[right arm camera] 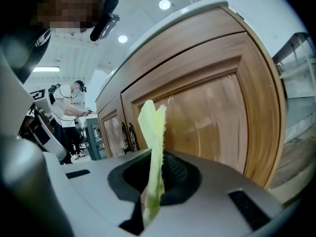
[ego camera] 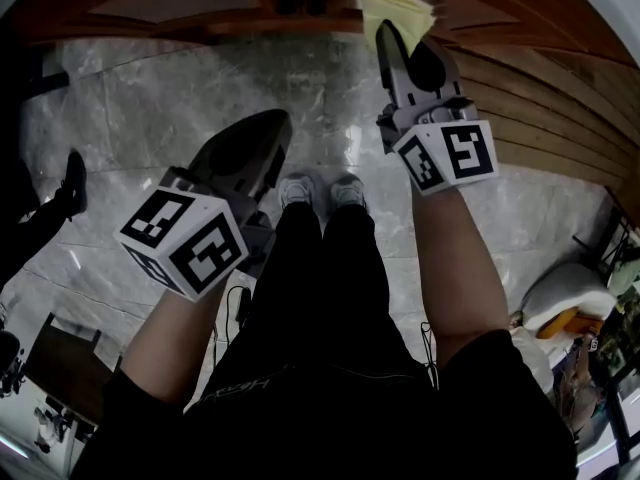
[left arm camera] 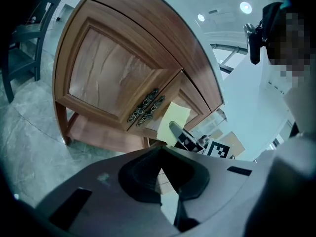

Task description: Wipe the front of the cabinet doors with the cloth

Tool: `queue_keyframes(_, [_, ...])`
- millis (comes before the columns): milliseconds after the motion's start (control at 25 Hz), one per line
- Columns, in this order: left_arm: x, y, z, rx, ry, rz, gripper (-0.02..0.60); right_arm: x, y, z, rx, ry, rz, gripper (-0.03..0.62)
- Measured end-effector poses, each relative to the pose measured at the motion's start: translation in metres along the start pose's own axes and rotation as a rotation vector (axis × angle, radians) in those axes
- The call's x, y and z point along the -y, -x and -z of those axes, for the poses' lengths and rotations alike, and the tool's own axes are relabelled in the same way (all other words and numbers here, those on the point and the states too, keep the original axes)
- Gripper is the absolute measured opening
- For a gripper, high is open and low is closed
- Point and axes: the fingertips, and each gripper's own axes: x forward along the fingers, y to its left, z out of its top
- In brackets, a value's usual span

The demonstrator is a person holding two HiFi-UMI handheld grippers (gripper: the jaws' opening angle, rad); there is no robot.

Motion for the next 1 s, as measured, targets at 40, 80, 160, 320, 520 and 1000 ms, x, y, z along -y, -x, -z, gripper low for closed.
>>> queue_keyframes(40, [0.003,-0.002,0.003,-0.002,0.000,-0.001,0.006,0.003,0.002,0.000,0.003,-0.004,0.003,0.041])
queue_keyframes(80, [0.006,-0.004,0.006,-0.004,0.001,-0.002,0.006,0.006,0.004,0.001,0.006,-0.009,0.007,0.041])
queue_keyframes(160, [0.012,-0.007,0.012,-0.008,0.000,-0.003,0.006,0.013,0.009,0.001,0.009,-0.017,0.014,0.041])
queue_keyframes(320, [0.026,-0.012,0.021,-0.011,0.001,-0.006,0.006,0.026,0.021,0.002,0.003,-0.022,0.020,0.041])
queue_keyframes(520, [0.049,-0.021,0.029,-0.001,0.003,-0.004,0.006,0.046,0.041,-0.001,-0.011,0.006,0.023,0.041])
queue_keyframes(1000, [0.091,-0.050,0.047,-0.011,-0.002,-0.001,0.006,0.110,0.081,-0.005,0.000,-0.078,0.098,0.041])
